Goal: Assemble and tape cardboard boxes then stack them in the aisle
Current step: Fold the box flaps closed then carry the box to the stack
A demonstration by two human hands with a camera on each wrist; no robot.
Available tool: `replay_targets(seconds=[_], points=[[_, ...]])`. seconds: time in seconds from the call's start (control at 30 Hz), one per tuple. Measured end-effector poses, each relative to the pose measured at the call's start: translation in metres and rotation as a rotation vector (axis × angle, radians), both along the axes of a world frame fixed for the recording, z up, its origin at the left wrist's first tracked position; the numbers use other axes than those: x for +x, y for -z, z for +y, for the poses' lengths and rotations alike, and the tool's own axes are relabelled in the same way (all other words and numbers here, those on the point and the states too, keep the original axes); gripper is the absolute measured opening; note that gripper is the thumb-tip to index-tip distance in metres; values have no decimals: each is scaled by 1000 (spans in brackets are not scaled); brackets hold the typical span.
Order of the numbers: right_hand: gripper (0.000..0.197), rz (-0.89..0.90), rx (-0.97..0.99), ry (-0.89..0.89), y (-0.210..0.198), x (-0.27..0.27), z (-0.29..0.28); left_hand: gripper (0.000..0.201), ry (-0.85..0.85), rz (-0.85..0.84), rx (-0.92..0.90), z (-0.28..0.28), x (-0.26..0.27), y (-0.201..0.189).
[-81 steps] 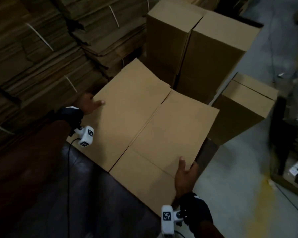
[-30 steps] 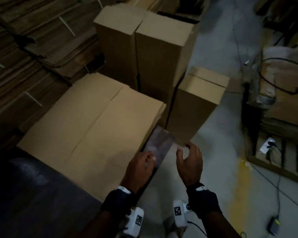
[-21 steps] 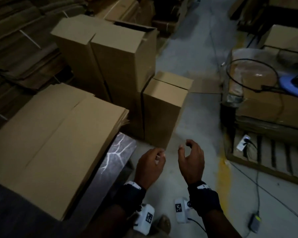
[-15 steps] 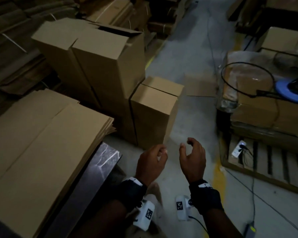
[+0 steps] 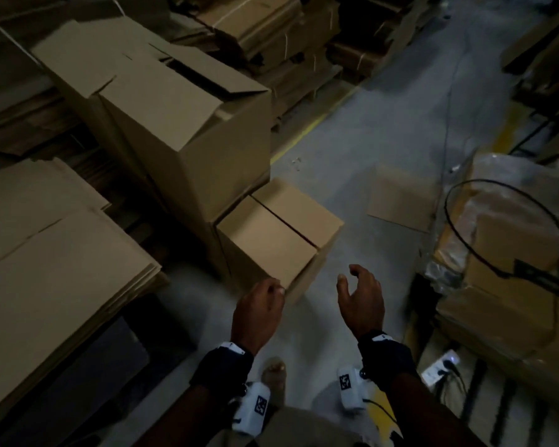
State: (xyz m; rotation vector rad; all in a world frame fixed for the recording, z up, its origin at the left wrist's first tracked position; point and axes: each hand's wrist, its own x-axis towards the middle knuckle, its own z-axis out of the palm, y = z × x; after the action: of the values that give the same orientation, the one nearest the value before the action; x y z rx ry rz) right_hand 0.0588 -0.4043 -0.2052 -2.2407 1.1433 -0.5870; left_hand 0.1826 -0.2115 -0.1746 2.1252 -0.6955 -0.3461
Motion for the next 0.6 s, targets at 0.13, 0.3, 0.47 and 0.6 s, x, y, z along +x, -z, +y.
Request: replay_targets(seconds=[0.13,0.3,0.47,0.6], points=[[45,37,27,-144,12,31,-69,35,-163,50,39,-28,11,10],[60,73,42,-353,28,82,-148,37,-447,71,65,-68,24,24],[69,154,209,-622,26,131,-191,72,-675,223,83,-98,25,45],[82,233,403,-872,32,161,-204,99,-772,473,-86,-113,18,59]])
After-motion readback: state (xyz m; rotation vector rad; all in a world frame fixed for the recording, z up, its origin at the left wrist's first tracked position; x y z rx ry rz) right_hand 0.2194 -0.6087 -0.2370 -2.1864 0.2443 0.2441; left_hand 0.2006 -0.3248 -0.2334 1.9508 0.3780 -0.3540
